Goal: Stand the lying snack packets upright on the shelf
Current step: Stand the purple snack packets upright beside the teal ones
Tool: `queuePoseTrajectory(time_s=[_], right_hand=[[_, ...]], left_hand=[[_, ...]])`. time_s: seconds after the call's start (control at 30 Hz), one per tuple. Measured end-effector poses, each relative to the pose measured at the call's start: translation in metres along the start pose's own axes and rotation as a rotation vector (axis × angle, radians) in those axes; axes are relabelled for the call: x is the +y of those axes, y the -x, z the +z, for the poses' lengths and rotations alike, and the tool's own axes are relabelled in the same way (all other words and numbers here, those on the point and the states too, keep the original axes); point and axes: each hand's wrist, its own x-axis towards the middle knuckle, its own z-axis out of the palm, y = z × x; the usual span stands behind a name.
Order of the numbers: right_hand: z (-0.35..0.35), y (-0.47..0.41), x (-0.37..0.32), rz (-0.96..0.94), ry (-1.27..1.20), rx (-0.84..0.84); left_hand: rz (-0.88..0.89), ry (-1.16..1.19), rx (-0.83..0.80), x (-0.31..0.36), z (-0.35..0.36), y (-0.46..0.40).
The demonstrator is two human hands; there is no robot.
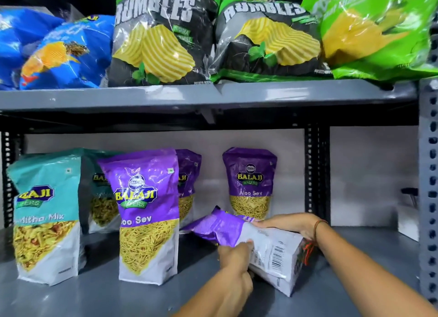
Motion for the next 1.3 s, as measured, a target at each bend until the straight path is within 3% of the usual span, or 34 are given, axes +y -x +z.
queuePoseTrajectory(time_s=[0.17,0.4,0.6,0.73,0.77,0.93,1.03,1.13,1.23,1.3], right_hand=[[0.006,0.036,-0.002,-0.322,-0.220,0.258],[0.032,0.042,0.013,-0.659,-0.254,0.733],[0.074,0.034,0.035,-0.648,-0.244,0.873],[0.095,0.044,0.026,-0.517,-0.228,1.325],[0.103,0.047,0.026,-0.525,-0.264,1.350],[0.135,0.043,0.027,-0.444,-0.188,1.010],[0.132,0.049,0.019,-0.462,-0.273,0.932],[0.122,0.056,0.023,-0.515,-0.373,0.735],[0.120,0.053,0.030,-0.443,-0.099,0.852],[0.116,0.052,0.033,-0.496,-0.158,0.793]], left_hand=[[0.178,-0.006,-0.175,0.034,0.006,0.011],[0.418,-0.286,-0.442,0.078,-0.002,-0.004],[0.404,-0.265,-0.528,0.064,-0.026,-0.029],[0.330,-0.222,-0.613,0.063,-0.033,-0.031],[0.302,-0.242,-0.594,0.062,-0.035,-0.030],[0.141,-0.190,-0.552,0.054,-0.037,-0.025],[0.227,-0.187,-0.391,0.052,-0.038,-0.022],[0.292,-0.181,-0.306,0.051,-0.043,-0.030],[0.355,-0.255,-0.240,0.047,-0.040,-0.035],[0.287,-0.271,-0.361,0.042,-0.034,-0.032]])
